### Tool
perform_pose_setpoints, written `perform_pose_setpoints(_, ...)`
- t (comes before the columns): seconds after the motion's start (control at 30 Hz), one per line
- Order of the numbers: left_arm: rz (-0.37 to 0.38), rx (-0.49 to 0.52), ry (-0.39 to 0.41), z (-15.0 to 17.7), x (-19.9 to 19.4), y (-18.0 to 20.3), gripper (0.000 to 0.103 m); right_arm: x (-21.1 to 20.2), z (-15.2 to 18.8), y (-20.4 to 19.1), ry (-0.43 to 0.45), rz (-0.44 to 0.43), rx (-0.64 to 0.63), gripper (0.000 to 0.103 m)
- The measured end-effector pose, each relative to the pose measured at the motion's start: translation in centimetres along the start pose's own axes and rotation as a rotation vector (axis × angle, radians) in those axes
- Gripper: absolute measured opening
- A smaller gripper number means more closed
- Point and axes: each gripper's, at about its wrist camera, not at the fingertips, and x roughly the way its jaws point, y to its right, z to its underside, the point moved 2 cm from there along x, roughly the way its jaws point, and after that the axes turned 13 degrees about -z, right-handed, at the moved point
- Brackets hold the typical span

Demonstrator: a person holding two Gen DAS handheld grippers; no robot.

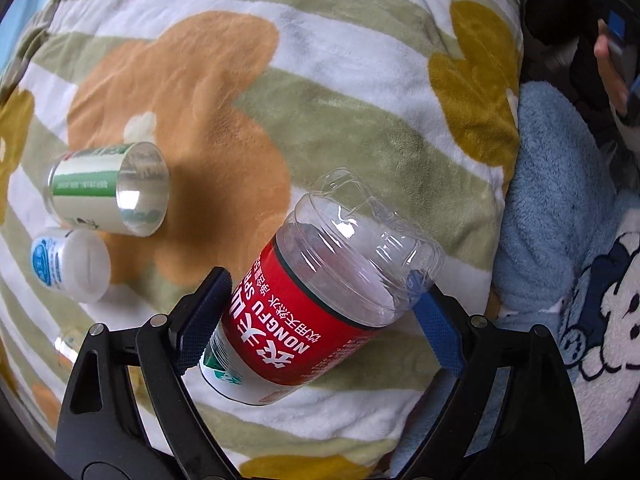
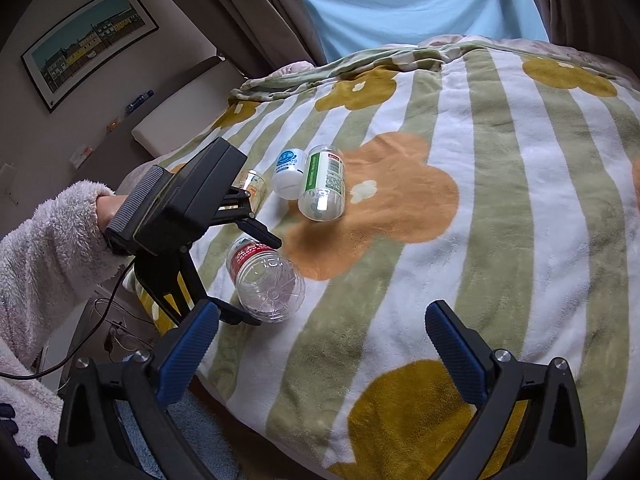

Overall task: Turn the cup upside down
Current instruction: 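Rotate the water bottle with the left gripper until its cap points down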

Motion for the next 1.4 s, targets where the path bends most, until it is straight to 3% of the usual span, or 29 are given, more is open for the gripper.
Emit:
perform_pose_setpoints(0.1,0.123,-0.228,-0.066,0.0,-0.1,-2.8,0.088,-0.2,0.1,-0.4,0.014,-0.026,0.009,0.103)
perform_pose_setpoints(0.2,0.183,-0.448,-0.138,0.3,1.2,-5.6,0.088,-0.4,0.3,-0.8,0.028,-0.040,0.012,0.103)
perform_pose_setpoints(0.3,0.168,-0.555,-0.200,0.3,3.4,-6.8,0.088,-0.6,0.5,-1.0,0.041,-0.056,0.019,0.103)
perform_pose_setpoints(0.4,0.115,-0.586,-0.196,0.5,4.5,-6.7,0.089,-0.8,0.7,-1.3,0.054,-0.064,0.020,0.103)
perform_pose_setpoints(0.6,-0.067,-0.502,-0.076,0.1,1.3,-5.9,0.089,-1.4,1.1,-2.0,0.067,-0.044,0.010,0.103)
perform_pose_setpoints(0.7,-0.213,-0.361,0.012,-0.2,-2.4,-4.9,0.090,-1.6,1.3,-3.1,0.076,0.038,-0.049,0.103)
perform_pose_setpoints(0.8,-0.326,-0.201,0.084,-0.8,-4.7,-2.9,0.102,-1.4,1.8,-3.9,0.096,0.098,-0.097,0.103)
perform_pose_setpoints(0.9,-0.302,-0.116,0.087,-1.8,-4.1,-1.7,0.102,-0.7,2.3,-4.4,0.109,0.133,-0.119,0.103)
perform_pose_setpoints(1.07,-0.262,-0.055,0.025,-1.8,0.9,-0.9,0.102,0.2,3.4,-5.5,0.124,0.126,-0.125,0.103)
perform_pose_setpoints(1.23,-0.238,-0.067,0.031,-1.8,2.2,-0.9,0.088,0.9,4.3,-6.3,0.108,0.180,-0.160,0.103)
perform_pose_setpoints(1.4,-0.233,-0.088,0.039,-2.2,2.6,-1.6,0.087,1.7,4.6,-6.8,0.086,0.188,-0.195,0.103)
